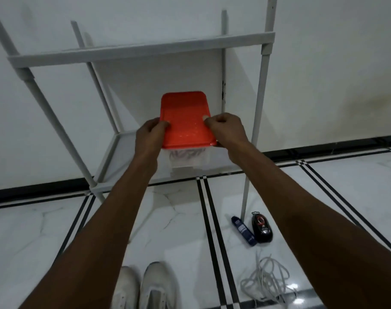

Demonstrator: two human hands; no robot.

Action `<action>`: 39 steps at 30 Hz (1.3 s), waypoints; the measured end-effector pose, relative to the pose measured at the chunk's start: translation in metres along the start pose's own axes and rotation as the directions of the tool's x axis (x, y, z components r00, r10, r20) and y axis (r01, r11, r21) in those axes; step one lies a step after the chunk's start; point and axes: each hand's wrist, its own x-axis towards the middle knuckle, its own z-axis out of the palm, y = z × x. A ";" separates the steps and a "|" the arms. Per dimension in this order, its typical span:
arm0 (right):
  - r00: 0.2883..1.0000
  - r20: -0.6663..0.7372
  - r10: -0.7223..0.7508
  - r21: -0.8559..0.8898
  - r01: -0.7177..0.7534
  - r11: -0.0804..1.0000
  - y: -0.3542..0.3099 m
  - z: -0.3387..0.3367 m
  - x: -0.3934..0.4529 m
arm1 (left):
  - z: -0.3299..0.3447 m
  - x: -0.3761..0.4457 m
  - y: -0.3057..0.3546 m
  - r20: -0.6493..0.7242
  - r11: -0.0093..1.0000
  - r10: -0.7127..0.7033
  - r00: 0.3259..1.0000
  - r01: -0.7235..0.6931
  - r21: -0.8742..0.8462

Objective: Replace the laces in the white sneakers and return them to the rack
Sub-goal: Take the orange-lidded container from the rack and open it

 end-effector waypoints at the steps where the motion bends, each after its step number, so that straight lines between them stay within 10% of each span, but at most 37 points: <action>1: 1.000 0.003 -0.021 -0.008 0.021 1.000 -0.003 0.001 -0.014 | -0.008 -0.013 0.003 0.002 0.999 0.017 1.000 -0.017 -0.027; 14: 0.998 0.059 -0.024 -0.072 0.028 0.997 0.142 -0.001 -0.218 | -0.067 -0.234 -0.139 -0.182 0.997 -0.052 0.982 0.042 -0.060; 29: 0.941 0.039 0.336 -0.395 -0.294 0.870 0.302 0.002 -0.222 | -0.030 -0.246 -0.280 -0.087 0.866 -0.288 0.954 0.298 0.401; 39: 0.913 0.024 0.408 -0.313 -0.380 0.870 0.307 0.004 -0.198 | -0.018 -0.219 -0.274 -0.003 0.828 -0.425 0.905 0.389 0.404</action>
